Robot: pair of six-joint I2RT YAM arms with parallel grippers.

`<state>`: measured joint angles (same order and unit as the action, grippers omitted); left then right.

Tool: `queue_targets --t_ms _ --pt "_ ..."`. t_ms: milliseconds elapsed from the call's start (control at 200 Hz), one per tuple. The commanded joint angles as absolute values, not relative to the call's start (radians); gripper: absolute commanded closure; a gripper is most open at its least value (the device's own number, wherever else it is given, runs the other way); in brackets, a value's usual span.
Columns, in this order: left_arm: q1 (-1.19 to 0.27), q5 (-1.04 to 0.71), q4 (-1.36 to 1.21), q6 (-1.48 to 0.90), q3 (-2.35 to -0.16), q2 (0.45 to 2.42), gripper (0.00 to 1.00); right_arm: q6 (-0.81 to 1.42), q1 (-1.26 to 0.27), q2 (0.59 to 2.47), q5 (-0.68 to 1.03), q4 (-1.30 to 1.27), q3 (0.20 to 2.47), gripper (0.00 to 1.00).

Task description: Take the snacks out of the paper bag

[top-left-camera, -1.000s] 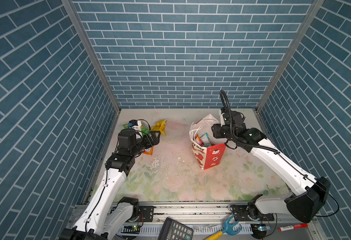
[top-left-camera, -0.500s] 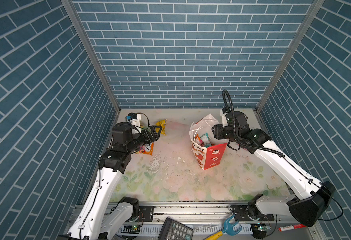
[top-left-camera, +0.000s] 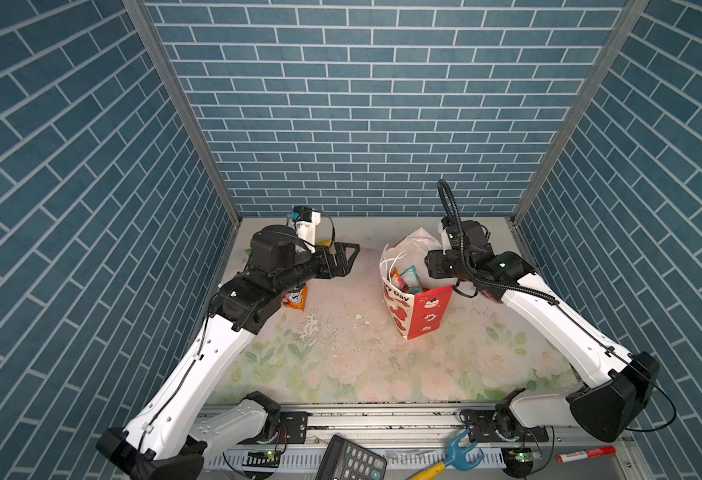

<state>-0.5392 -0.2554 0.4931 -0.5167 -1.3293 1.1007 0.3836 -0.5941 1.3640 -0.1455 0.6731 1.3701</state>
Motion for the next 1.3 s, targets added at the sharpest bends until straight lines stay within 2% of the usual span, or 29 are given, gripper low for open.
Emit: queue_targets --t_ms 0,235,690,895,1025,1290 --pt "-0.623 -0.175 0.543 -0.468 -1.401 1.141 0.00 0.356 -0.563 1.365 -0.118 0.656 1.351 0.44" --pt "-0.705 -0.143 0.549 -0.448 -1.464 1.214 0.00 0.379 -0.503 1.377 0.013 0.585 1.332 0.49" --pt "-0.708 -0.108 0.554 -0.394 -1.450 1.194 0.00 0.379 -0.481 1.460 0.025 0.559 1.360 0.59" --pt "-0.707 -0.096 0.553 -0.373 -1.433 1.172 0.01 0.400 -0.479 1.481 0.015 0.535 1.369 0.81" --pt "-0.707 -0.086 0.557 -0.365 -1.423 1.160 0.01 0.395 -0.476 1.480 -0.026 0.547 1.381 0.99" --pt "-0.707 -0.086 0.546 -0.357 -1.416 1.151 0.01 0.338 -0.453 1.498 -0.102 0.586 1.466 1.00"
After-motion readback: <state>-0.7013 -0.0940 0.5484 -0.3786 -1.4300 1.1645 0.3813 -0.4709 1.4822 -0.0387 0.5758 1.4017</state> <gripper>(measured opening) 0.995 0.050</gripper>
